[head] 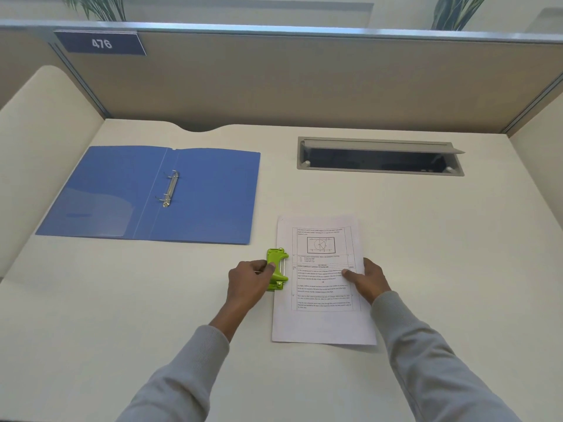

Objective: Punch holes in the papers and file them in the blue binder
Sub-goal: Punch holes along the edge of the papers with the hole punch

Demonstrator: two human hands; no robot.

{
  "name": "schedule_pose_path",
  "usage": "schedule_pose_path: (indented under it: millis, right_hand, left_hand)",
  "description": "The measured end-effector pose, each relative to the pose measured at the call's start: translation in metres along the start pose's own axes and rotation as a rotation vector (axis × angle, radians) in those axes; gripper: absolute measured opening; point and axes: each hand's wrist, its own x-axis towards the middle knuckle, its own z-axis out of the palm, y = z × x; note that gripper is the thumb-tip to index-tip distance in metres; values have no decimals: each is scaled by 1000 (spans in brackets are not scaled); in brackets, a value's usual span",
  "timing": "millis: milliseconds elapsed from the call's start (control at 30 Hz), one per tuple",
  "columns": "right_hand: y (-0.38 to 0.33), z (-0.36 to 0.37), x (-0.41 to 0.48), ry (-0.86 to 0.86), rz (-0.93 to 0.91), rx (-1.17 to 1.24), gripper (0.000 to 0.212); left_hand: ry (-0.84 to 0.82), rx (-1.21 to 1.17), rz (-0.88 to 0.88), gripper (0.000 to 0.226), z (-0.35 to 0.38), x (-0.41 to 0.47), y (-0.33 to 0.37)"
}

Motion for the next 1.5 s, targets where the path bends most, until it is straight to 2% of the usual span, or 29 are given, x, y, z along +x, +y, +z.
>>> schedule_pose_path:
  millis: [333,533,667,833,1000,1233,1433,1500]
  right_hand:
    - [3,-1,8,-23,24,89,29]
    - [1,-9,15,-44,106,151,12]
    - [2,-6,19,-9,101,58,26]
    - [4,-5,21,-14,87,-25,13]
    - [5,-4,23,-9,79,-88,29]
    - [5,-3,23,5,89,-112,31]
    - [4,-3,22,14,86,-113,31]
    - [3,-2,22,19,79,-124,32]
  left_hand:
    - [-41,39,-51,38,-9,16,2]
    - [-33,114,-13,31,-9,19,3]
    - [-25,175,8,25,-8,20,9]
    - [-41,244,-9,22,-7,22,14]
    - [-54,290,-15,34,-5,23,17]
    - [-68,318,-12,26,-2,22,21]
    - [-117,173,-64,19,-12,31,15]
    - [-140,67,-108,25,-16,34,13]
